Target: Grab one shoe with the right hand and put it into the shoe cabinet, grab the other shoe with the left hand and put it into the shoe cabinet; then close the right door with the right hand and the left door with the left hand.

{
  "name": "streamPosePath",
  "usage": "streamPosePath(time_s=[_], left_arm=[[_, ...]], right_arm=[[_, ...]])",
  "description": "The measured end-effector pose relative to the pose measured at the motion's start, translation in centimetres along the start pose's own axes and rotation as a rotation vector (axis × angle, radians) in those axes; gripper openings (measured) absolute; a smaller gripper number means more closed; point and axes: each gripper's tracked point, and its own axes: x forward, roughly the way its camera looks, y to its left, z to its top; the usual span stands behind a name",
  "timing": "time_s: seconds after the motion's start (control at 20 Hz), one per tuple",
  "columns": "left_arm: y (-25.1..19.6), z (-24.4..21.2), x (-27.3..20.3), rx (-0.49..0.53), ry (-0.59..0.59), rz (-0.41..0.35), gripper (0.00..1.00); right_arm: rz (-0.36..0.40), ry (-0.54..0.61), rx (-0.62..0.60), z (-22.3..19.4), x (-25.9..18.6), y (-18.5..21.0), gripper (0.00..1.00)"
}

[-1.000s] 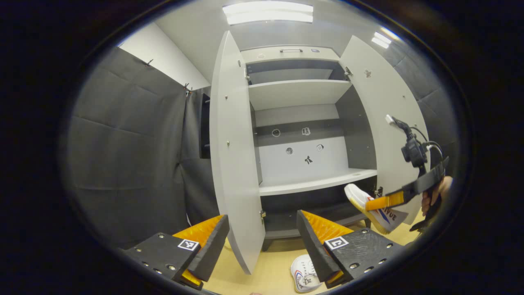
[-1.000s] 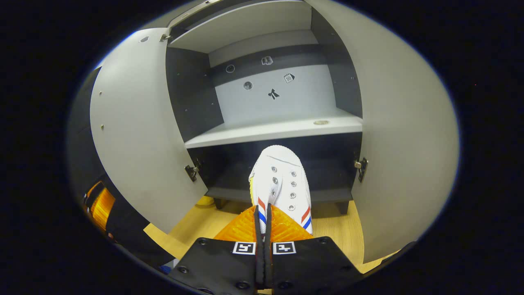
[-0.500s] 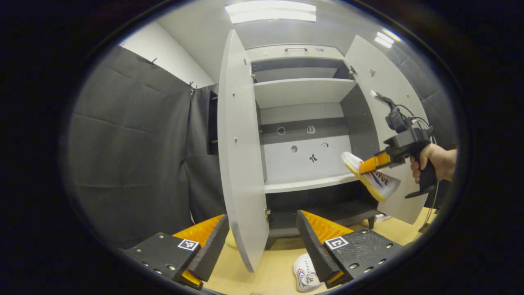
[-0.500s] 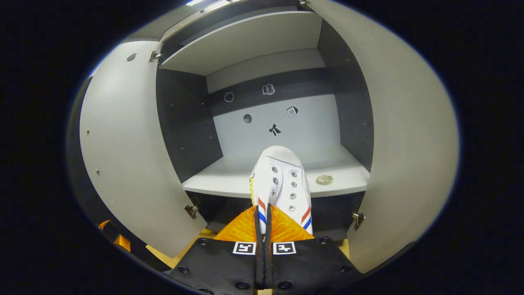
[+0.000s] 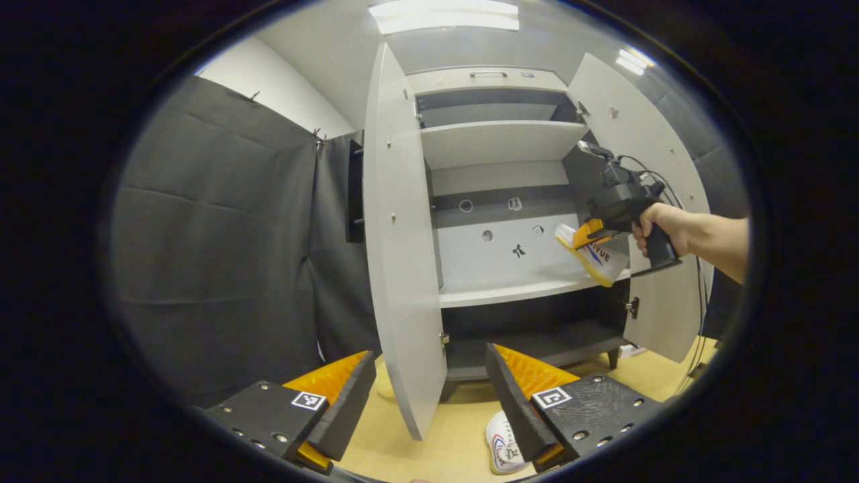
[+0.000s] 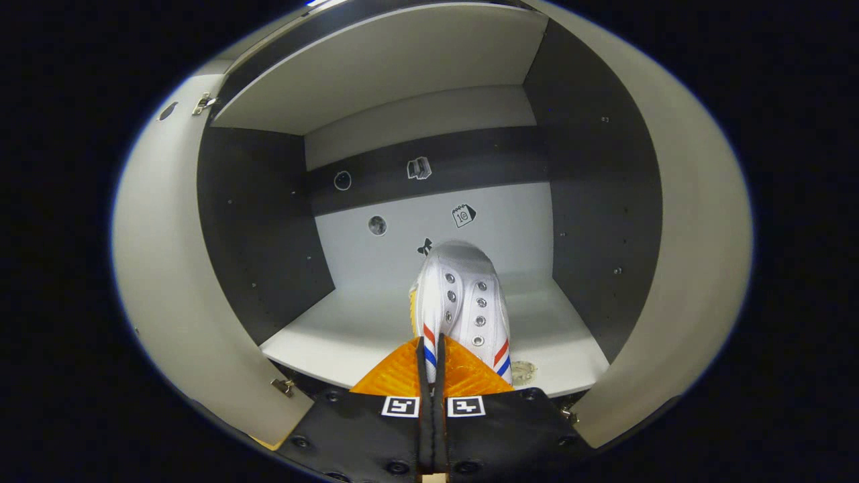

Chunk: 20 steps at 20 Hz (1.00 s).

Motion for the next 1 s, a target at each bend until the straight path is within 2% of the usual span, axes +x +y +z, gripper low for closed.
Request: streamPosePath(time_s=[0.3,0.55,0.6,0.65,0.75,0.8,0.85,0.9,1.0], left_arm=[[0.4,0.0,-0.3,0.011,0.006,0.001,0.96],[0.7,-0.2,-0.2,0.012,0.012,0.003,0.96],[0.8,-0.2,-0.2,0.012,0.013,0.004,0.96],[0.7,-0.4,-0.1,0.011,0.016,0.001,0.96],[0.6,-0.8,0.1,0.013,0.029,-0.008,0.95],[0.5,-1.0,0.4,0.018,0.039,-0.013,0.95],[0.2,-1.1,0.6,0.022,0.048,-0.019,0.95],[-0.1,-1.2,0.8,0.021,0.054,-0.032,0.96],[-1.0,-1.7,1.2,0.012,0.061,-0.067,0.96]], right_arm=[[-0.063,0.052,-0.001,1.4,4.5,-1.4,0.01],[-0.139,0.120,0.007,0.3,7.2,-2.9,0.00],[-0.149,0.131,0.001,0.0,7.3,-3.0,0.07],[-0.145,0.135,-0.008,-0.2,7.4,-3.0,0.08],[-0.115,0.104,-0.027,0.5,7.7,-2.0,0.25],[-0.102,0.074,-0.044,1.3,6.8,-1.5,0.42],[-0.103,0.048,-0.065,2.0,6.2,-1.3,0.44],[-0.096,0.022,-0.086,2.5,5.4,-0.9,0.54],[-0.087,-0.029,-0.131,3.5,3.4,-0.1,1.00]])
